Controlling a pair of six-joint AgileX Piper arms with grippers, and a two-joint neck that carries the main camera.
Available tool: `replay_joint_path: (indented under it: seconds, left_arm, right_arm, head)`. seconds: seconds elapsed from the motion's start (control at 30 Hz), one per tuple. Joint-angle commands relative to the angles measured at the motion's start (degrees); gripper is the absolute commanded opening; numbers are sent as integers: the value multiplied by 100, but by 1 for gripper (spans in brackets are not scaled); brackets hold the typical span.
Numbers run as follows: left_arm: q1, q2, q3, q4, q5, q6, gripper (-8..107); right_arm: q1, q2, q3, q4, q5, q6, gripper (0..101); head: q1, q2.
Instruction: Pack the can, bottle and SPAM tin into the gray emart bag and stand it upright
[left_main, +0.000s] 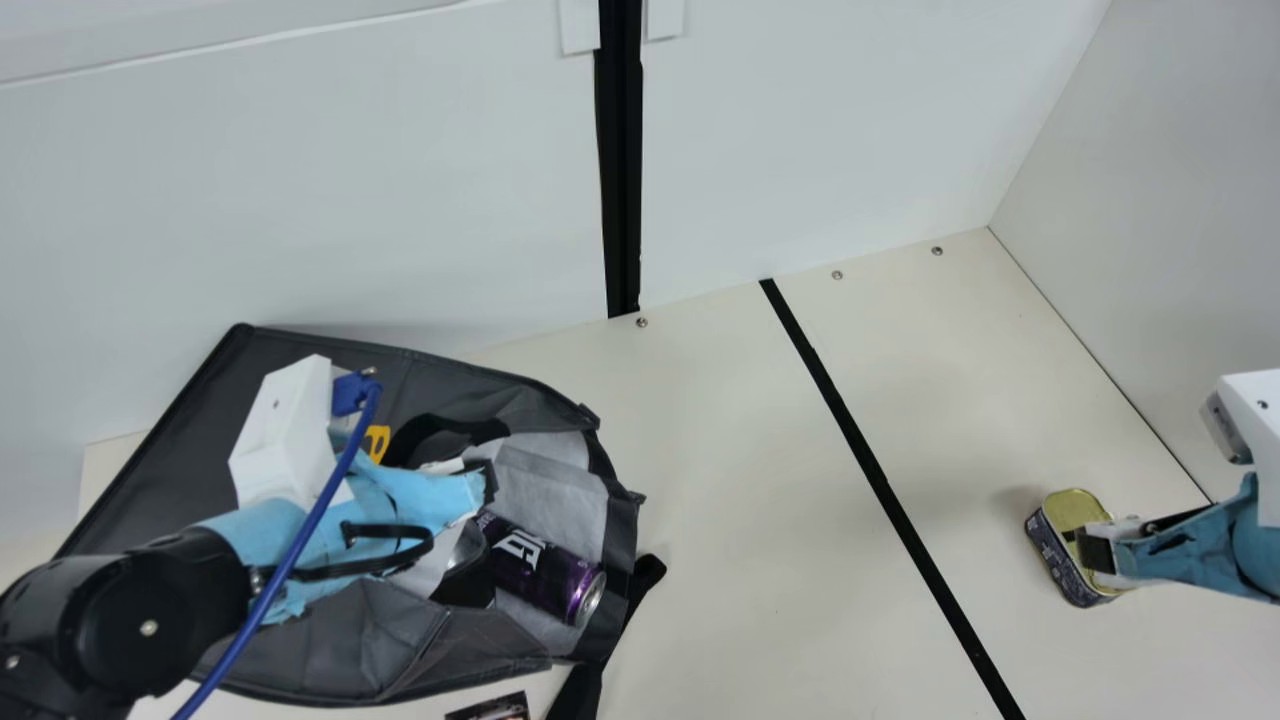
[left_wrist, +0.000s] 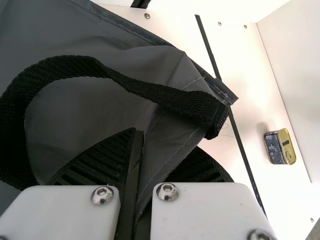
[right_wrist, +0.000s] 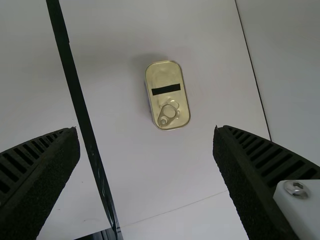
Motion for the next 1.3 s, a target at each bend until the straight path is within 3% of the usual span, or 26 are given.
replay_joint_path:
  seconds: [0.0,1.03,1.27]
  left_arm:
    - [0,0,0,0,0,0,-8]
    - [0,0,0,0,0,0,-8]
    - [0,0,0,0,0,0,-8]
  right_arm:
    - [-54,91,-11,34,19,-139,95]
    - [-193,1281,-321,118,19,-1012,95]
    - [-127,1613,-248,140,-228,-1125,95]
  head:
    - [-121,-14]
    - [-121,-14]
    - [-121,-14]
